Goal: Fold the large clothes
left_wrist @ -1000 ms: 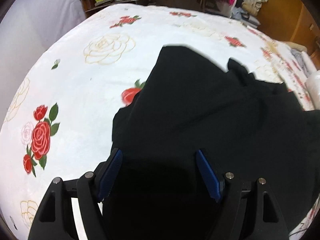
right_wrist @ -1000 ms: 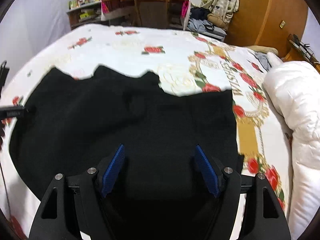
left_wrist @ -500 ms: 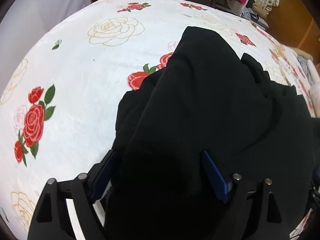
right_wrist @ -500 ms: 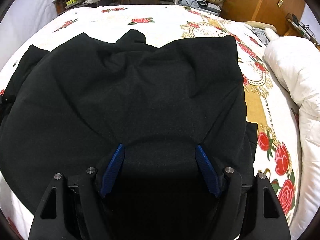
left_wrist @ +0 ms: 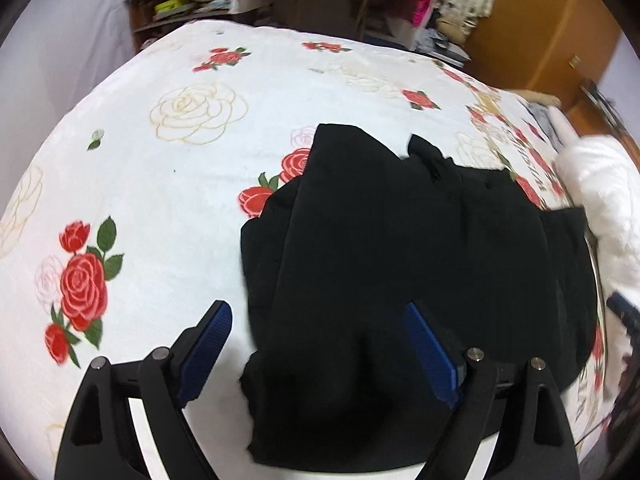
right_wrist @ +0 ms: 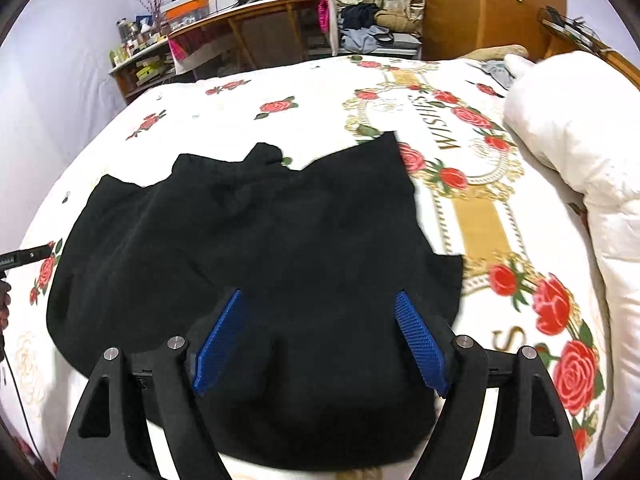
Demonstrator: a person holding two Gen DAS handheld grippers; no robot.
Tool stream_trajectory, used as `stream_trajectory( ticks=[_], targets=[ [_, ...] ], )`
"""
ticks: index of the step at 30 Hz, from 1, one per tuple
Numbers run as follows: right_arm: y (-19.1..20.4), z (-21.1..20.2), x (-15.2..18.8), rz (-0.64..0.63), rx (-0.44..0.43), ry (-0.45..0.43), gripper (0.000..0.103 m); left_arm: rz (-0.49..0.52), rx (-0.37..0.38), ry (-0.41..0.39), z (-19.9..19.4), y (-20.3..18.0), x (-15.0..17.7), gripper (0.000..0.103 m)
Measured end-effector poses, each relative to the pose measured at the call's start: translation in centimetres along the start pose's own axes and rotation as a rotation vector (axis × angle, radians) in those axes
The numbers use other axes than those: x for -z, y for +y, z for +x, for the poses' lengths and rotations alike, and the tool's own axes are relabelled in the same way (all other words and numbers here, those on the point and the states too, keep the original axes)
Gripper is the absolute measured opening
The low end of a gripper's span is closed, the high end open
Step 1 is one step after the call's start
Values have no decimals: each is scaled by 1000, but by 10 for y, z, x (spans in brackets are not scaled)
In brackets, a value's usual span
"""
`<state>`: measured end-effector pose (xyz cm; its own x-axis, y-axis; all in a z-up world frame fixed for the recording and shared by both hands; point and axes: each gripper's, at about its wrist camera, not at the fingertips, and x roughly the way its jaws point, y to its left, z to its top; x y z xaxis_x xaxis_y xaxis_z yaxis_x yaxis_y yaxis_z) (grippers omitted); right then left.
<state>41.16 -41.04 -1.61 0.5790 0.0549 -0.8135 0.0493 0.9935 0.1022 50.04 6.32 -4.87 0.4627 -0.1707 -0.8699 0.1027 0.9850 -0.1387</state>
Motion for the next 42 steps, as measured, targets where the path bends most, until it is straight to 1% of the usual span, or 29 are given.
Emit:
stream_trajectory(
  ticks=[1,3,5,6,7,8,9,11,13,15,18,20,21,22,23,24,26,28,31,33,36,39,40,42],
  targets=[
    [-12,-4,3,4,-7,11,78,7,11,18,0,4,3,90],
    [-27,-7,11,18,-2,27,78,-12,50,61,4,12,7,90],
    [-45,-13,25,71,-14,37,78,-39,53,103,13,22,14,90],
    [-57,-12,31,112,-37,54,78,-44,41,119,18,25,17,90],
    [-70,-12,34,142,-57,74,78,-31,18,126,22,24,20,90],
    [-77,-9,38,159,-55,95,79,-21,7,124,23,23,24,90],
    [-80,-8,39,159,-43,103,79,-14,13,125,25,22,27,90],
    [-88,-4,43,155,-34,115,79,0,57,115,28,20,30,90],
    [-93,7,46,181,-102,145,79,10,91,117,36,21,30,92],
    [-103,19,52,237,-189,179,79,-11,122,146,48,26,34,92],
    [-113,35,56,309,-241,186,79,-50,161,148,58,34,35,95],
    [-115,44,56,337,-310,183,79,-56,187,159,63,35,35,97],
    [-115,51,55,349,-356,192,79,-56,190,171,67,36,35,100],
    [-115,56,55,352,-378,200,79,-55,187,175,69,36,34,102],
    [-114,60,53,349,-381,204,83,-49,186,175,70,35,34,103],
    [-114,64,52,344,-374,207,94,-38,182,180,71,35,34,103],
    [-112,73,50,338,-356,232,102,-23,179,193,75,33,33,103],
    [-110,80,48,335,-385,239,102,-5,159,207,78,29,32,103],
    [-100,90,43,318,-376,248,102,22,124,227,83,18,31,103],
    [-92,99,40,312,-353,267,103,21,123,238,87,12,31,103],
    [-82,108,37,295,-330,300,103,29,94,252,92,4,31,103],
    [-75,110,34,270,-291,339,102,33,62,287,96,-1,29,103],
    [-73,110,32,260,-277,346,101,40,47,292,95,-4,29,103],
    [-65,107,29,218,-237,344,96,45,15,293,96,-9,30,103]
  ],
)
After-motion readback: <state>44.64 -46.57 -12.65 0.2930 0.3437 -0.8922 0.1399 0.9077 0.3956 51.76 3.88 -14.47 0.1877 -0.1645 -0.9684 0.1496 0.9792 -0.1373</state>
